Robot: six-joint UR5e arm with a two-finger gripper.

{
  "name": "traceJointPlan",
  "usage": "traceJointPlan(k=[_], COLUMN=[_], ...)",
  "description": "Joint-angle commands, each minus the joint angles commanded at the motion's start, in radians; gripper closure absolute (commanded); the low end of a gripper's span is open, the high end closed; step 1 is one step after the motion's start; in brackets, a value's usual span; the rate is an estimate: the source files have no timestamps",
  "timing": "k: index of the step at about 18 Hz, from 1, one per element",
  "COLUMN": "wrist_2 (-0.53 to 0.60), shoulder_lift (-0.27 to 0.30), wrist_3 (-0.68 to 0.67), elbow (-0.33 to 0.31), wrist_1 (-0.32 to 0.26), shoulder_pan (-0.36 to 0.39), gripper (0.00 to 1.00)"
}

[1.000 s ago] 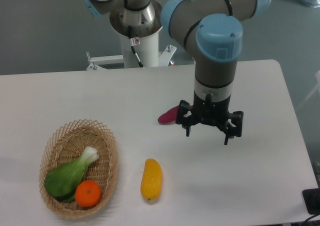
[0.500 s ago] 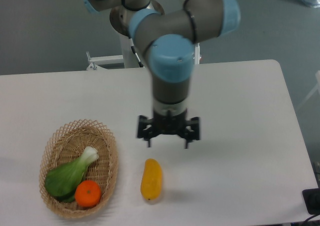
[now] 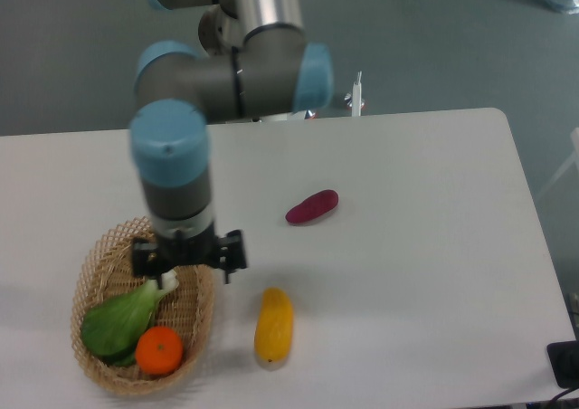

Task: Pick up the orange from the basket
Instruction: 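Move the open gripper over the wicker basket toward the orange, then lower the gripper onto the orange in the basket and close it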

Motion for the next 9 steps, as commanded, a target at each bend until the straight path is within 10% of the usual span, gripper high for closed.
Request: traceJointPlan(k=[9], wrist_2=[0.0], shoulder_lift=[-0.152], wrist_3=[-0.092], elbow=[0.023], wrist_1=[0.152], shoulder_pan=[-0.048], gripper=[0.0])
